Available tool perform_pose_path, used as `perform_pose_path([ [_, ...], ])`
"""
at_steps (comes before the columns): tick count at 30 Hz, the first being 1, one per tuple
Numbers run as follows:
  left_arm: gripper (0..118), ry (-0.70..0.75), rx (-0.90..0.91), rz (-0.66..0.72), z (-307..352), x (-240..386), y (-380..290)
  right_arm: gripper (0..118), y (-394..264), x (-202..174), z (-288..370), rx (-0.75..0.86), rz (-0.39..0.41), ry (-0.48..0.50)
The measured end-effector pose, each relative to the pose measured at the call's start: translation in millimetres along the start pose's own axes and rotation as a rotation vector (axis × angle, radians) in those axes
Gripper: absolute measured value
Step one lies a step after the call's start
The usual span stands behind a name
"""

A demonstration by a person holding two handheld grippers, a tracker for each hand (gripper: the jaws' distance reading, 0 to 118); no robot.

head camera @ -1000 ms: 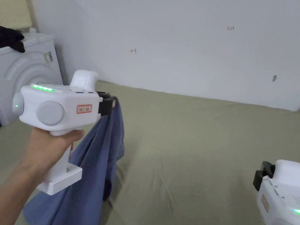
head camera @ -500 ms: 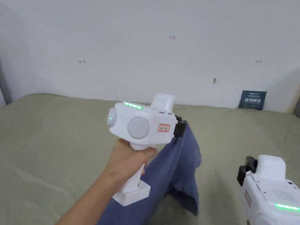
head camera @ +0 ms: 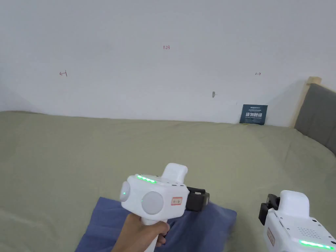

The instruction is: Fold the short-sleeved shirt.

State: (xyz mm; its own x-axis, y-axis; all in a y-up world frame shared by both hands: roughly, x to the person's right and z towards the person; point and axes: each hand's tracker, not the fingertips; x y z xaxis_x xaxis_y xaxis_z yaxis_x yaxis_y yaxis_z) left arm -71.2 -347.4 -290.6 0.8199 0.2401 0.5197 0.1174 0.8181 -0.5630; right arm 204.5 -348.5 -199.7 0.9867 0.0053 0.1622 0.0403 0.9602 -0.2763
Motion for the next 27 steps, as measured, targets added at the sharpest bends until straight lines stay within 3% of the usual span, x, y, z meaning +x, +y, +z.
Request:
perform_pose_path([
  [7, 75, 0.169, 0.142, 0.056, 75, -48, 3, 2, 13, -25, -2, 0.031, 0.01, 0.049],
  [8, 67, 0.206, 0.159, 0.058, 86, -53, 0, 2, 15, -29, -1, 0.036, 0.01, 0.057],
  [11, 17, 0.337, 0.207, 0.058, 113, -71, -18, 2, 17, -42, -1, 0.048, 0.012, 0.083],
  [12, 7, 0.374, 0.214, 0.066, 123, -77, -26, 2, 17, -46, -1, 0.052, 0.012, 0.095],
  [14, 0, 0.417, 0.235, 0.111, 137, -89, -43, 2, 17, -54, 0, 0.057, 0.019, 0.11],
  [21, 0, 0.447, 0.145, 0.267, 154, -136, -89, 2, 14, -73, -1, 0.05, 0.02, 0.156],
  [27, 0, 0.407, -0.034, 0.321, 113, -204, -77, 2, 12, -72, -4, 0.025, 0.031, 0.161],
])
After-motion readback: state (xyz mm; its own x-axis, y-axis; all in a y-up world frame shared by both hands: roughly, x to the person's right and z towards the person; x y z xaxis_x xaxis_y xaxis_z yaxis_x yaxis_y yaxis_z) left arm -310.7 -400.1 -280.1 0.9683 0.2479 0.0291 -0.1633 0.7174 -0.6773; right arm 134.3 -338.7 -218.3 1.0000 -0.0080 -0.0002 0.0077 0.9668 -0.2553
